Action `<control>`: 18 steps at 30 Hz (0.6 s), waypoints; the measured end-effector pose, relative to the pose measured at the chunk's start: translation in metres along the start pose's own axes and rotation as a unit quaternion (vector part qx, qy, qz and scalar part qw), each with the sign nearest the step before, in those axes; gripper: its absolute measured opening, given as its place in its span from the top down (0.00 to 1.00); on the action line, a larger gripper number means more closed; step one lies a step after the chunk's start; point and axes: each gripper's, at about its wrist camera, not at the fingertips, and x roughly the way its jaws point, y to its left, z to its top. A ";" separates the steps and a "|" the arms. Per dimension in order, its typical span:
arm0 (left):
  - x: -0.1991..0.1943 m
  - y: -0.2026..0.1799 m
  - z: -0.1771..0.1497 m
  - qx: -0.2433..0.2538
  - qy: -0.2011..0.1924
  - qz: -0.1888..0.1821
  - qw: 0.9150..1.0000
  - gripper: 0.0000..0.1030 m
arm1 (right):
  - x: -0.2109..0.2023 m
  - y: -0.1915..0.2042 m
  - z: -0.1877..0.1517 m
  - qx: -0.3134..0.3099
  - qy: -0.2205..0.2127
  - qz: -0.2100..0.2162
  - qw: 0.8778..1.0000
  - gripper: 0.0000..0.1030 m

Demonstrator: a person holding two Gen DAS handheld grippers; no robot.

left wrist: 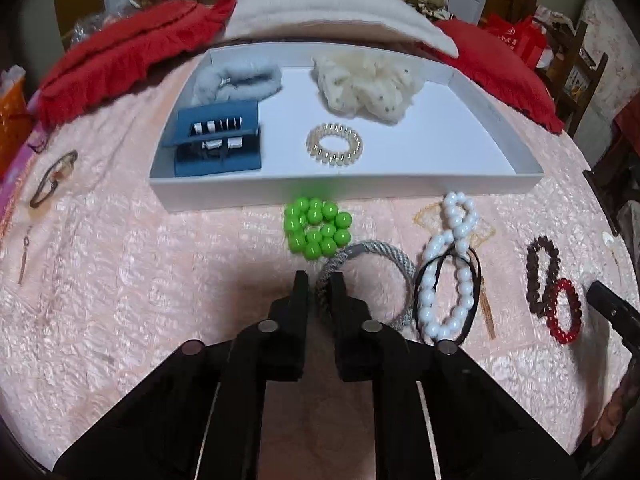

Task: Organize jewelry
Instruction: 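Grasp grey braided bracelet with left tool while right tool approaches dark brown bead bracelet, then grasp dark brown bead bracelet with right tool while left tool lifts grey bracelet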

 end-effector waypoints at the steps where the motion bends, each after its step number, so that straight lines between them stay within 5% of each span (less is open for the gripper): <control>1: -0.004 0.003 -0.003 0.000 0.001 -0.002 1.000 0.94 | 0.002 0.001 0.001 -0.002 0.000 0.001 1.000 0.60; 9: -0.016 0.022 -0.023 -0.001 -0.006 -0.003 1.000 0.94 | 0.030 0.020 0.014 -0.023 0.023 0.010 0.999 0.60; 18: -0.014 0.025 -0.023 0.002 -0.030 -0.017 0.999 0.93 | 0.060 0.053 0.030 -0.090 0.035 -0.056 0.994 0.60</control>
